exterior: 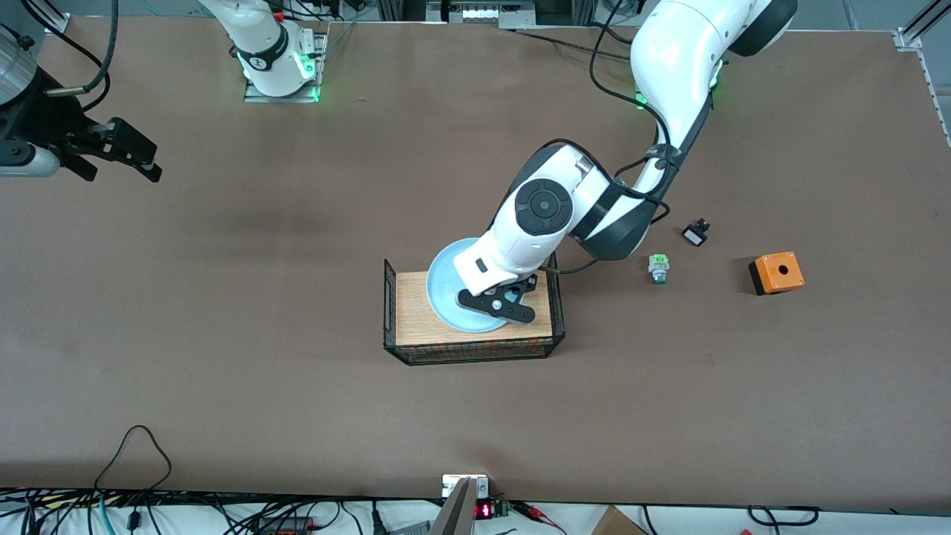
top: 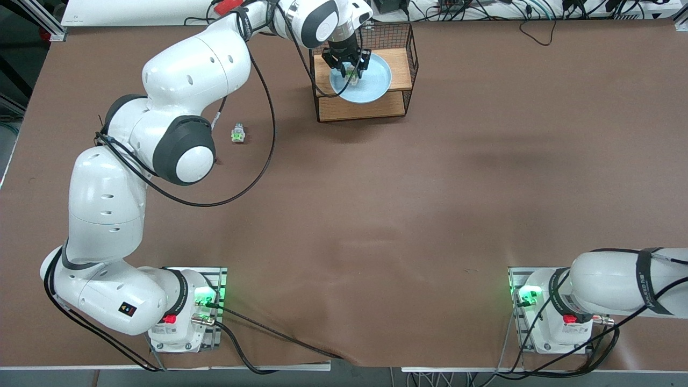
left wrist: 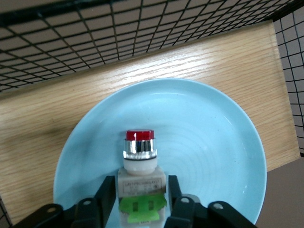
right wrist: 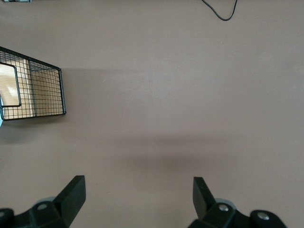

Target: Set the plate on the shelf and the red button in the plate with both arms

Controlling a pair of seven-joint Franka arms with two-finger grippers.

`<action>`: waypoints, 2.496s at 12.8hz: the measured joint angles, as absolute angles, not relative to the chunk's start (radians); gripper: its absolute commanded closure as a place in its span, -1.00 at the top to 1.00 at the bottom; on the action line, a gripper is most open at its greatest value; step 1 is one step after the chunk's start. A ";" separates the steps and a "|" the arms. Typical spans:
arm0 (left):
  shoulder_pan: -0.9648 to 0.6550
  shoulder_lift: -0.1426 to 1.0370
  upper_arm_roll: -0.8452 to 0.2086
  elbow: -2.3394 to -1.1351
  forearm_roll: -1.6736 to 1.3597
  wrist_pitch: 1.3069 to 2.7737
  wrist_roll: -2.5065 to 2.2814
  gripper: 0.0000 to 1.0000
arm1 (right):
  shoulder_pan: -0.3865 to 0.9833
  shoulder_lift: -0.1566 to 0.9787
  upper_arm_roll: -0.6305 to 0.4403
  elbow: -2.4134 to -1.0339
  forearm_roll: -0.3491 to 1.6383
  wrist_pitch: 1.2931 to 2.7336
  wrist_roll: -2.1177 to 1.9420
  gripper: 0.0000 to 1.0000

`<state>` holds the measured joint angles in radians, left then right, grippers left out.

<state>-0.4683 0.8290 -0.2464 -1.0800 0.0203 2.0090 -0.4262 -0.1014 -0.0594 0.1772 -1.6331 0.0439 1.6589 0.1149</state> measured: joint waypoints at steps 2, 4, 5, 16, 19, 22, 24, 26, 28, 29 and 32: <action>-0.468 0.828 -0.246 -1.061 0.020 1.999 -0.427 1.00 | -0.043 -0.074 0.110 -1.649 0.044 1.659 0.115 1.00; -0.461 0.806 -0.241 -1.033 0.020 1.901 -0.428 1.00 | 0.002 -0.088 0.057 -1.666 0.044 1.657 0.115 1.00; -0.449 0.779 -0.237 -1.020 0.021 1.814 -0.428 1.00 | 0.015 -0.095 0.038 -1.673 0.044 1.653 0.115 1.00; -0.095 0.425 -0.215 -1.096 0.034 1.353 -0.233 1.00 | 0.049 -0.114 0.019 -1.683 0.032 1.605 0.112 1.00; -0.068 0.215 -0.110 -1.396 0.034 1.547 -0.041 1.00 | 0.054 -0.126 0.026 -1.652 0.032 1.563 0.113 1.00; -0.063 0.049 -0.001 -1.632 0.030 1.702 0.013 1.00 | 0.055 -0.124 0.026 -1.647 0.022 1.532 0.113 1.00; -0.063 -0.009 -0.002 -1.693 0.030 1.702 0.018 1.00 | 0.055 -0.119 0.026 -1.643 0.005 1.532 0.113 1.00; -0.067 -0.019 -0.016 -1.699 0.030 1.701 0.018 1.00 | 0.055 -0.117 0.027 -1.636 0.001 1.532 0.113 1.00; -0.067 -0.018 -0.019 -1.699 0.030 1.692 0.018 1.00 | 0.055 -0.116 0.027 -1.635 0.001 1.532 0.113 1.00; -0.067 -0.018 -0.019 -1.699 0.030 1.687 0.018 1.00 | 0.055 -0.115 0.027 -1.635 0.001 1.532 0.112 1.00; -0.067 -0.018 -0.021 -1.698 0.030 1.684 0.018 1.00 | 0.055 -0.111 0.029 -1.635 0.001 1.532 0.112 1.00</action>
<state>-0.0674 -0.0175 -0.0208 -1.6985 0.0298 1.6841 0.0181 0.0552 -0.1107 0.0295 -1.6354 0.0006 1.5321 0.1124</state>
